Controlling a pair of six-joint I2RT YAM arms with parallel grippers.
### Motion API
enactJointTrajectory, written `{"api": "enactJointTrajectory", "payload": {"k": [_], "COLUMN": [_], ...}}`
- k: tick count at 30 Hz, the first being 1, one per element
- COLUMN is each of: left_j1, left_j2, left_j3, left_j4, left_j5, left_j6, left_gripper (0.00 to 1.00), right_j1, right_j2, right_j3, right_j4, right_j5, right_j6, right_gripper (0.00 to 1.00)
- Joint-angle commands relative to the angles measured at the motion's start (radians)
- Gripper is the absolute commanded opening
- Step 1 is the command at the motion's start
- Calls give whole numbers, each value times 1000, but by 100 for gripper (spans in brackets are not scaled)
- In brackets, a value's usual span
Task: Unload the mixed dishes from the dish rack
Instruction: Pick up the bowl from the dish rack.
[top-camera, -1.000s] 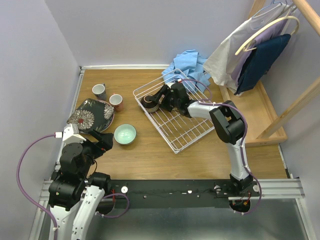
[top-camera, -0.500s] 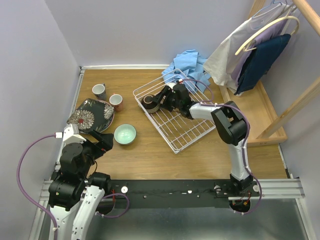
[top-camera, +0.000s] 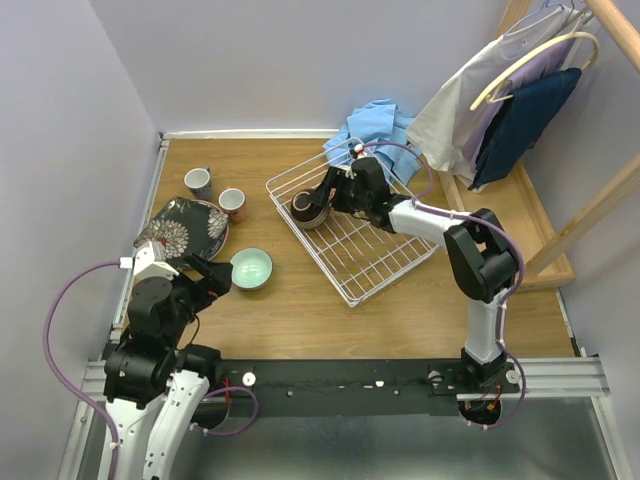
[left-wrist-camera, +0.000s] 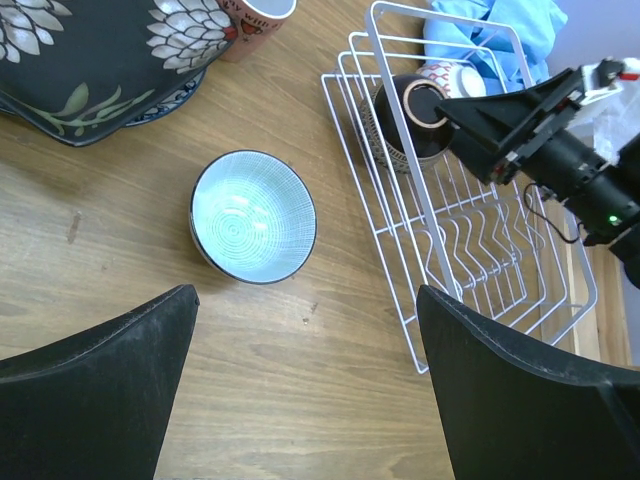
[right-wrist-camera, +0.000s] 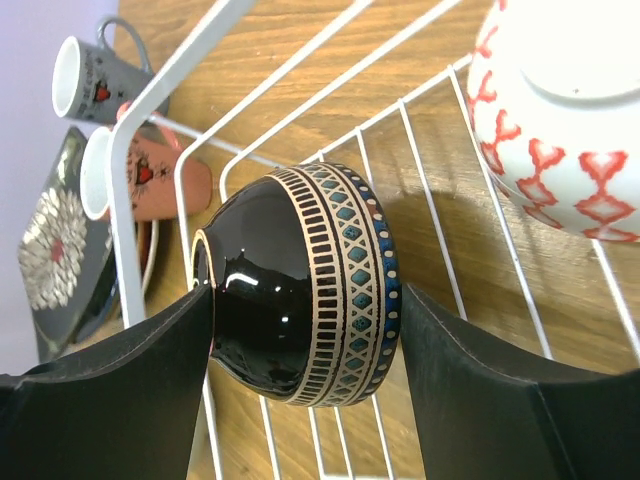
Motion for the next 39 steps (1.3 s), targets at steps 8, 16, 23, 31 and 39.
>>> {"api": "enactJointTrajectory", "payload": {"k": [8,16,23,31,39], "left_j1": [4,4,3,3,1], "left_j2": [80,174,263,370,468], "left_j3": [-56,-62,-64,-30,18], "left_j4": [137,206,253,295,308], "left_j5": [81,118,201,284,339], "left_j6": [-48,-72,-100,-118,-117], "left_gripper": [99,99,99,99,99], "right_j1": [1,30,119,312,516], "right_j2": [-231,-357,-496,-624,-656], "right_j3": [-3,-37,-139,-285,-419], "right_j4": [-143,-269,-278,-158,45], "right_j5": [0,85,223,451,727], "right_j6": [-407,-712,-993,-1229,-1525], "right_gripper": [17,17,17,14,14]}}
